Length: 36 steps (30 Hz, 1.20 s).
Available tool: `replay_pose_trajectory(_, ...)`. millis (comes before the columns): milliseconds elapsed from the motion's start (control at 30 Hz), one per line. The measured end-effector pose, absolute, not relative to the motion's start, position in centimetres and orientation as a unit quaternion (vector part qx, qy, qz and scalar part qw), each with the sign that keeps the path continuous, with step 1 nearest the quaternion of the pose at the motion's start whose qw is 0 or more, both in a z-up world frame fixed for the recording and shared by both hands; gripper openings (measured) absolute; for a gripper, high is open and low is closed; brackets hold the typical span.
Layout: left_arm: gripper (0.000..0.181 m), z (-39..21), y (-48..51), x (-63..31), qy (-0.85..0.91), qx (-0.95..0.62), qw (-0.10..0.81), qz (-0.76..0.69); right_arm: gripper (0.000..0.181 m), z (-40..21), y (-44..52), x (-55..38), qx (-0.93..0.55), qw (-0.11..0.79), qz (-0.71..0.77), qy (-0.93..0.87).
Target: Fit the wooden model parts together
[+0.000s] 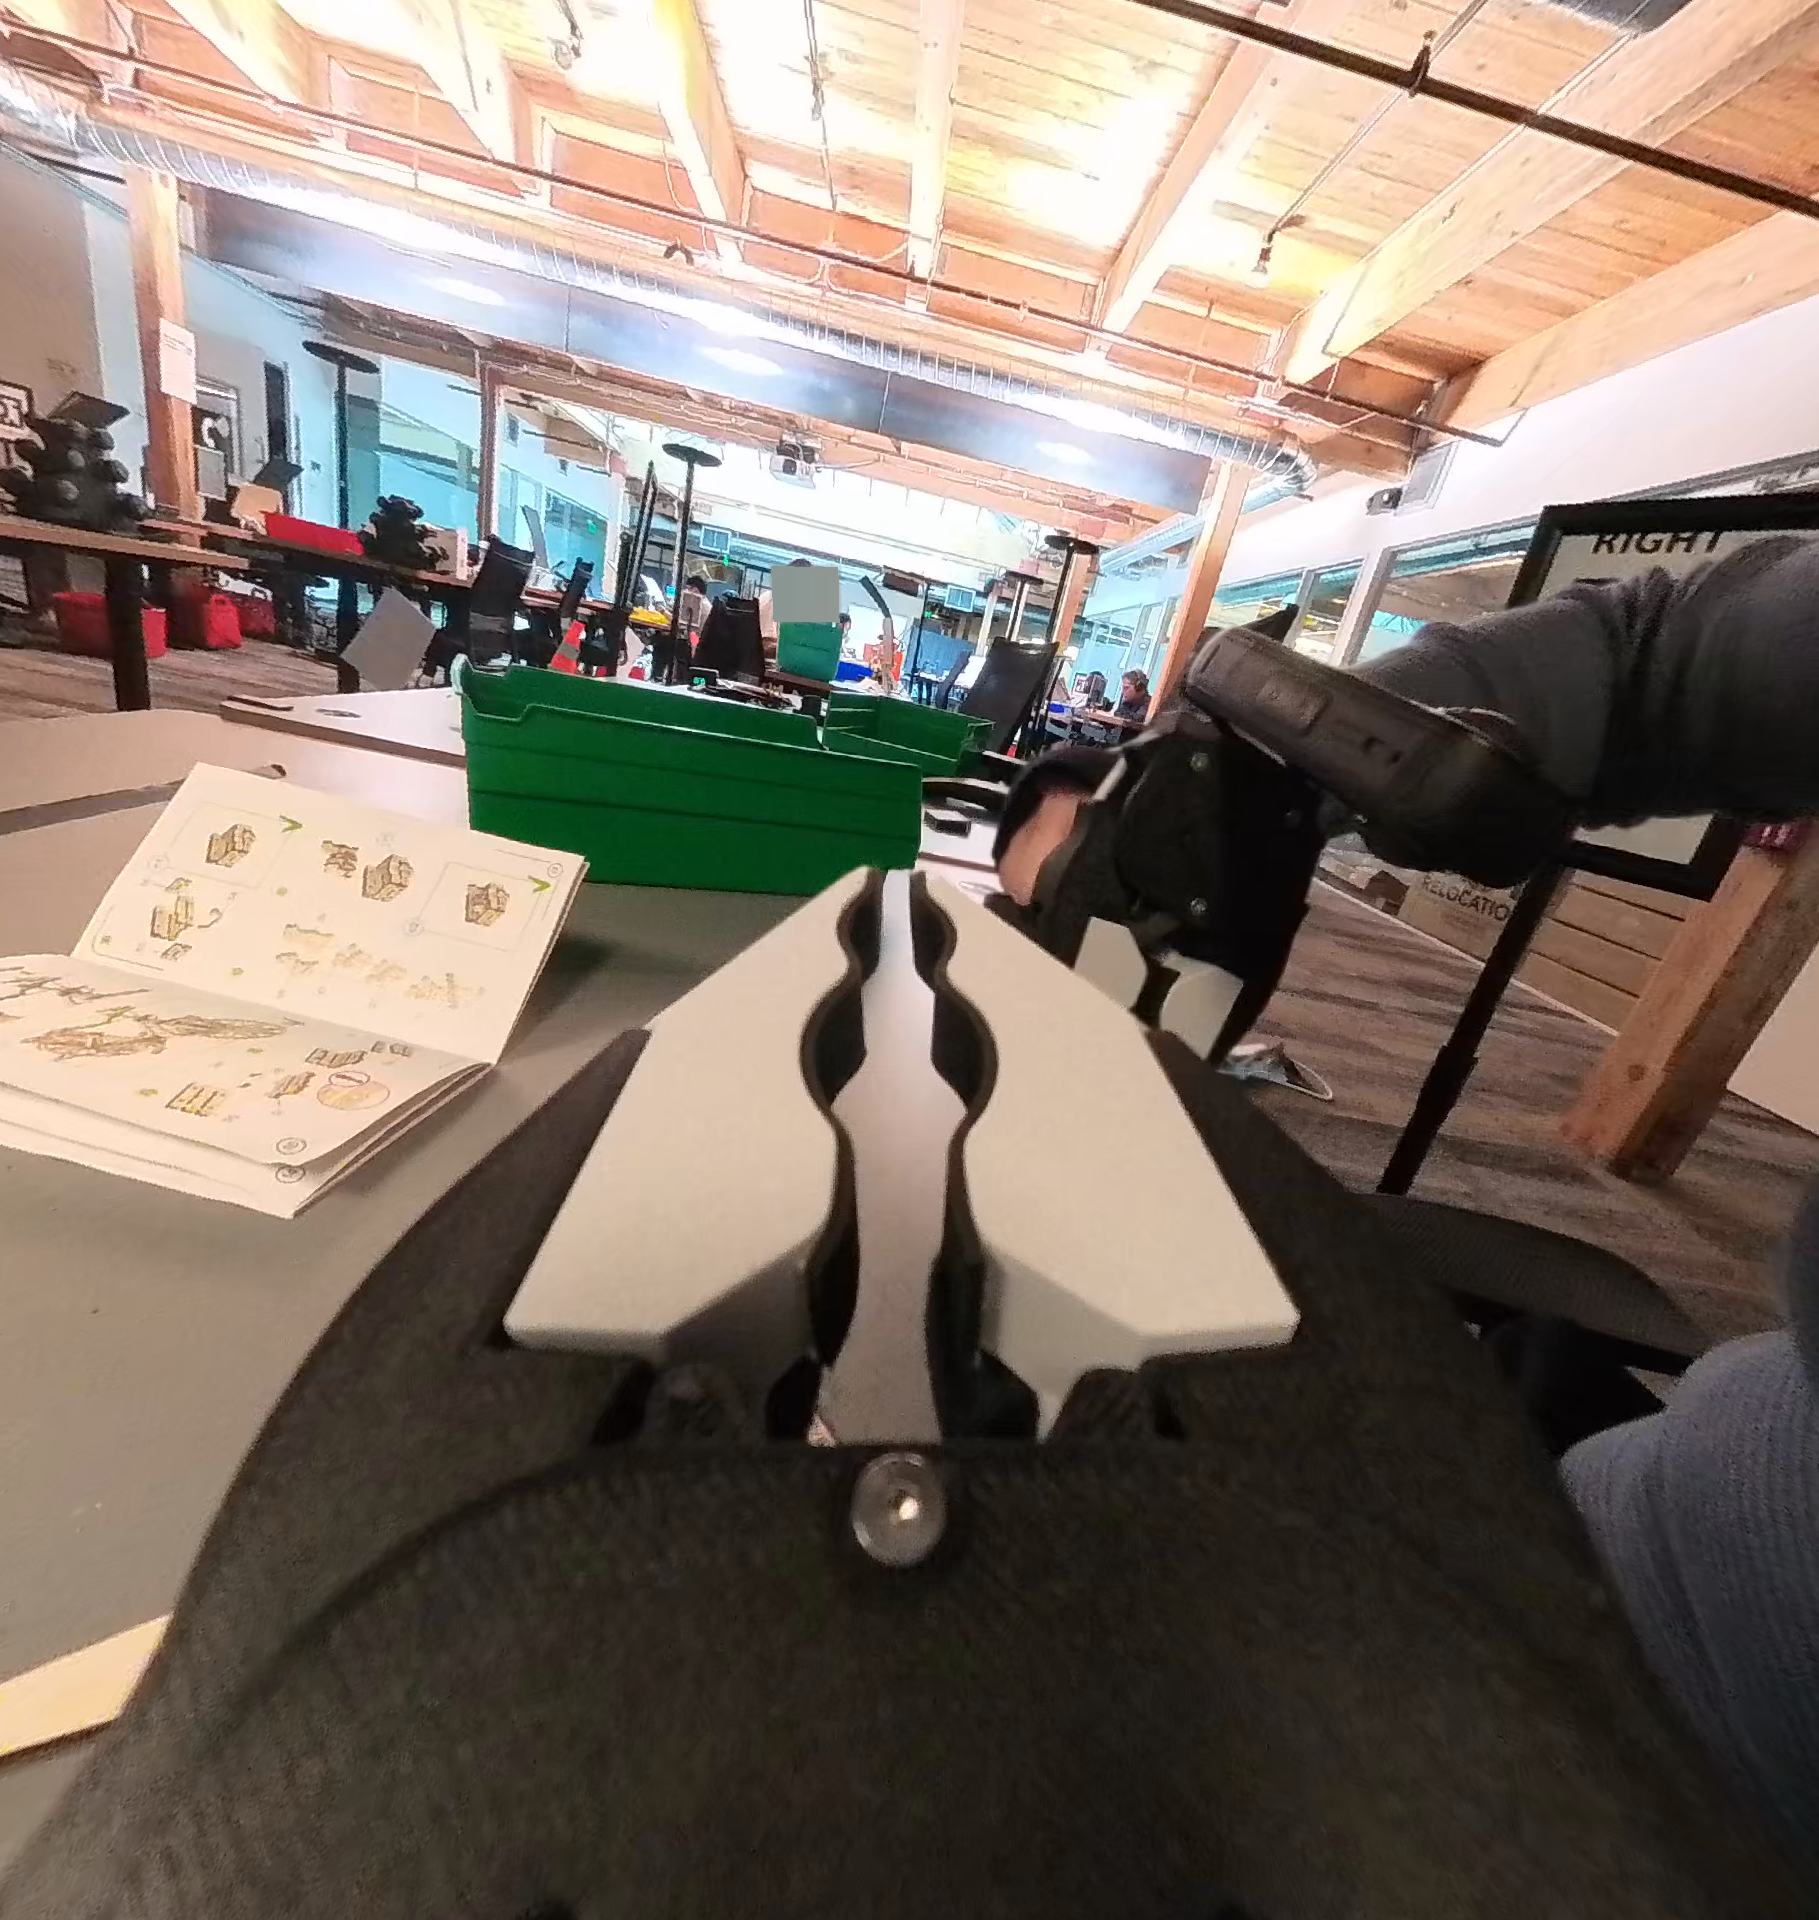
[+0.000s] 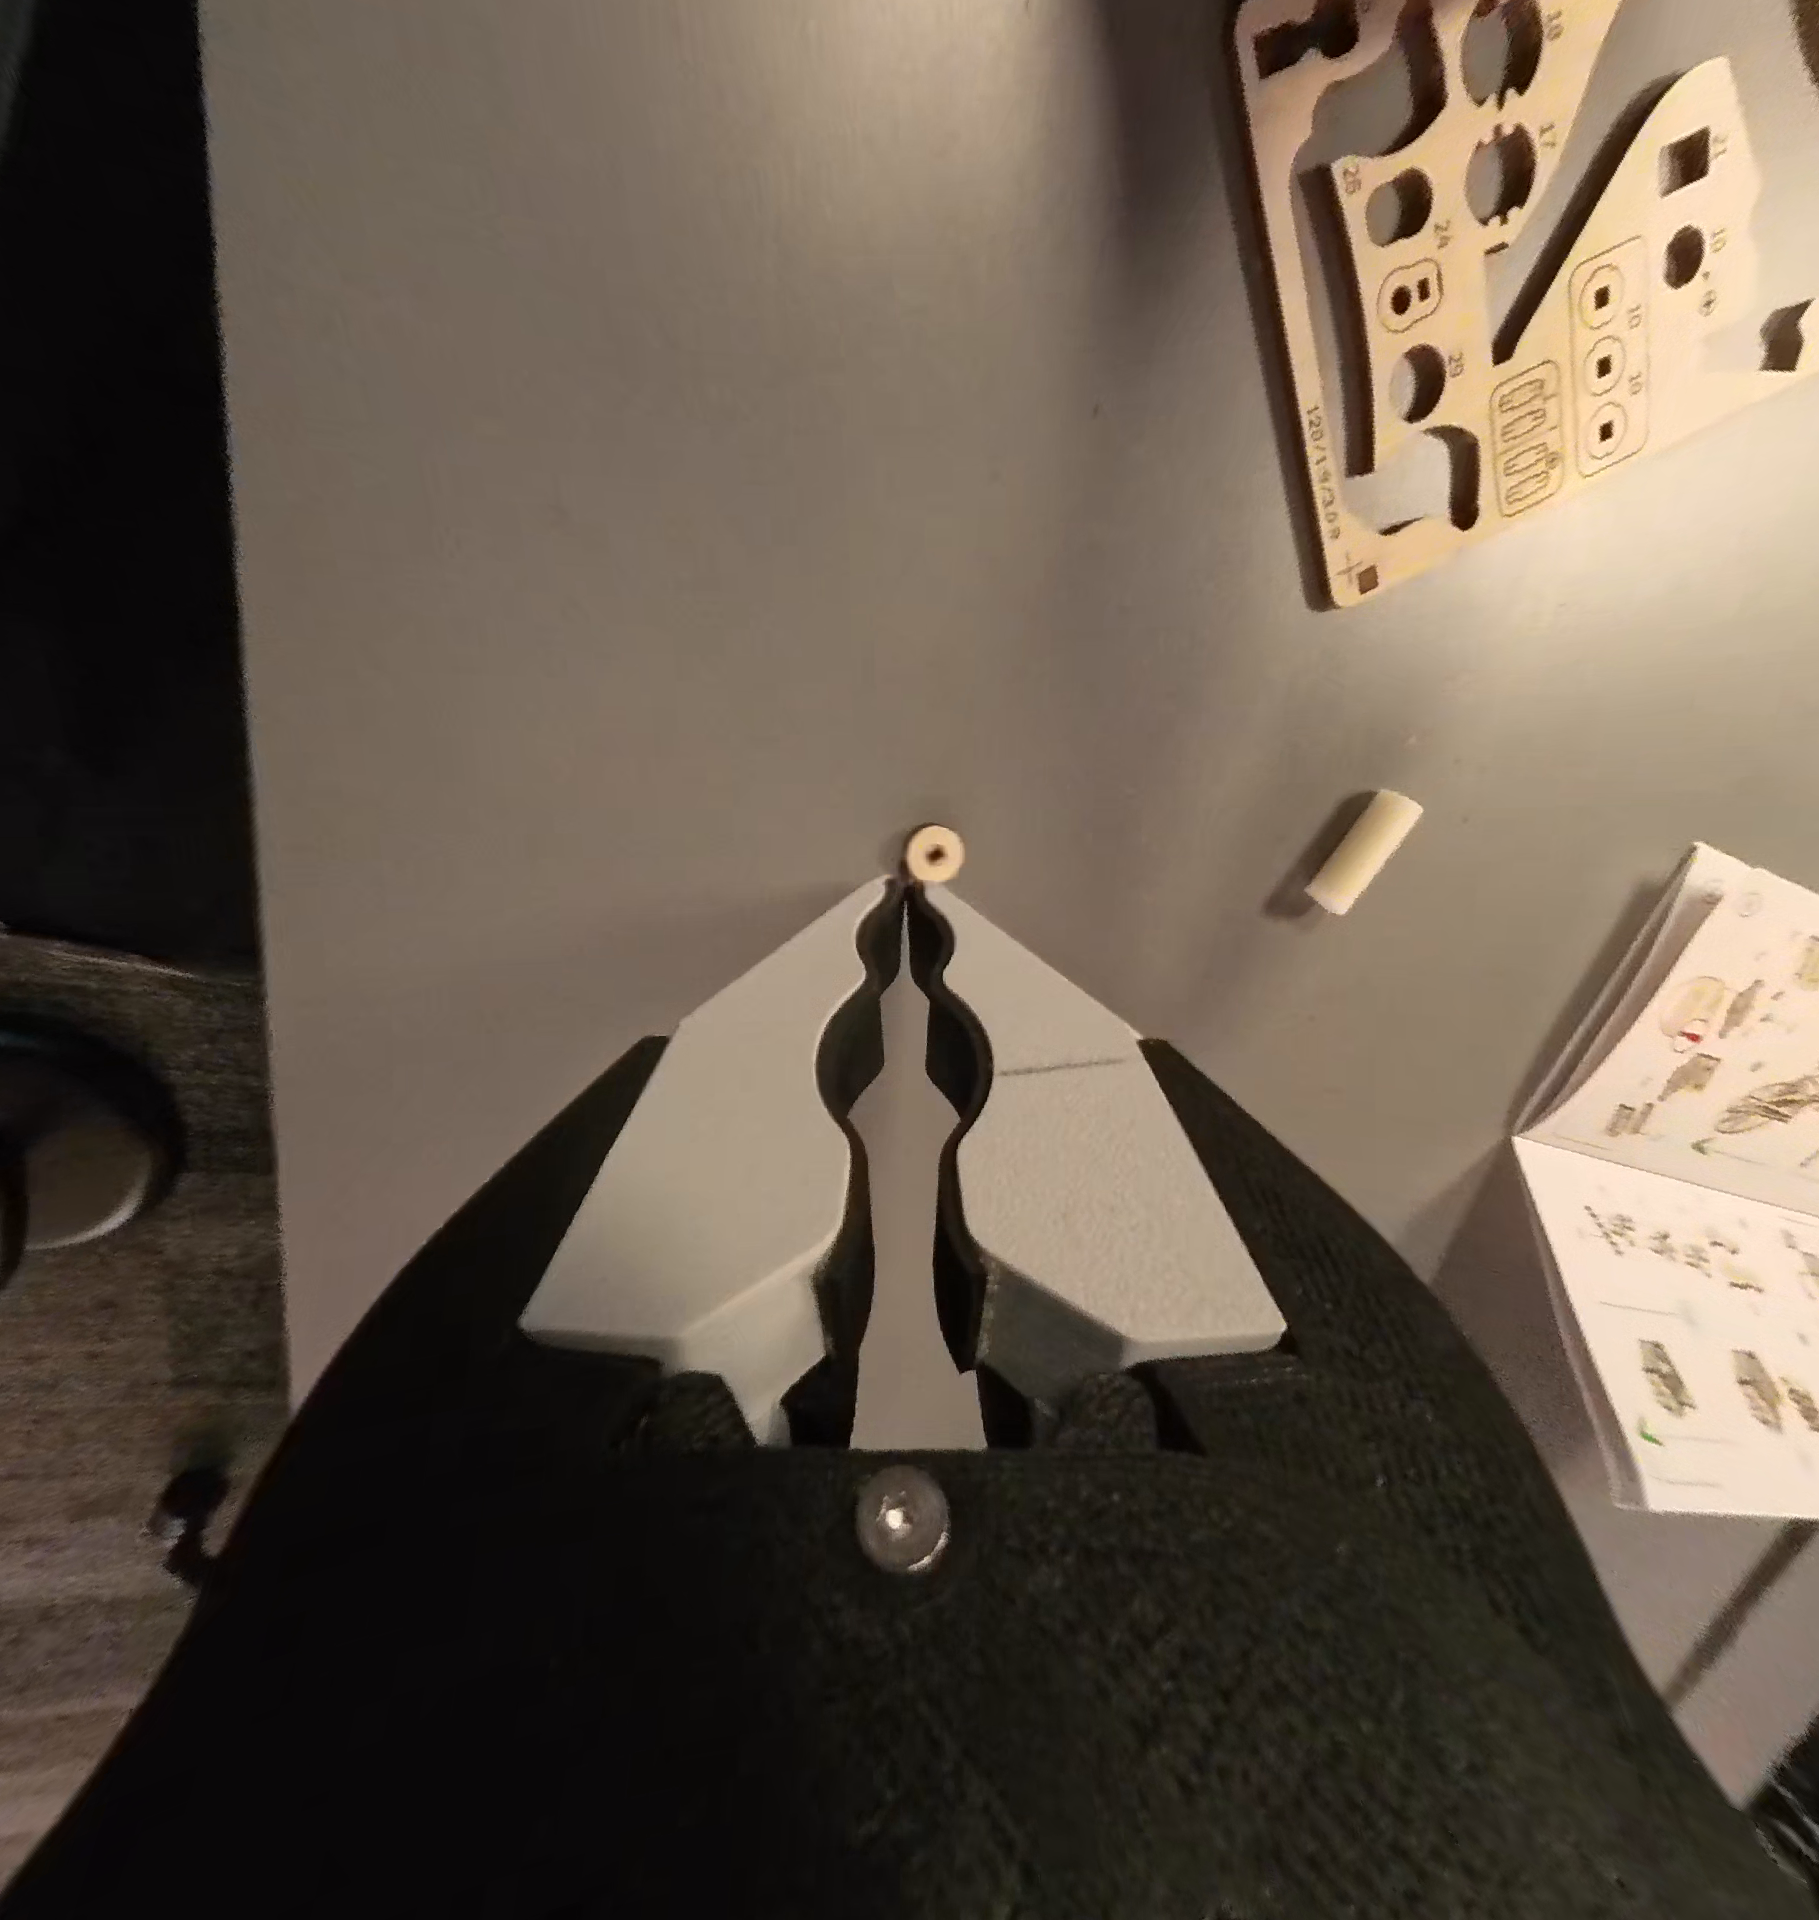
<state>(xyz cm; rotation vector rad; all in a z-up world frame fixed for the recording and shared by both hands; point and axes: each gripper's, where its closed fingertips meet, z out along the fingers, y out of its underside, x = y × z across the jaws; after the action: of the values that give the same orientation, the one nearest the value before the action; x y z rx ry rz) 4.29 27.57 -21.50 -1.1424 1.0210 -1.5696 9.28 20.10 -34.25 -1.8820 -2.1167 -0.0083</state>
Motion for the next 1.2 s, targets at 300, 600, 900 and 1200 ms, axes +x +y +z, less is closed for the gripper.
replay_pose_trajectory(300,0.002,-21.5,27.2,4.4,0.425,-0.455,0.459,-0.633,0.000,-33.7,21.1,9.1,-0.661,0.166,-0.024,-0.732)
replay_pose_trajectory(600,0.002,-21.7,27.0,4.5,0.430,-0.455,0.452,-0.635,0.000,-34.3,20.9,9.0,-0.645,0.140,-0.011,-0.751)
replay_pose_trajectory(900,0.000,-21.2,26.7,4.2,0.436,-0.439,0.477,-0.624,0.000,-33.6,20.3,9.0,-0.669,0.129,0.008,-0.732)
replay_pose_trajectory(1200,0.000,-21.1,26.6,4.1,0.439,-0.432,0.489,-0.618,0.000,-33.9,20.0,8.4,-0.658,0.104,0.004,-0.746)
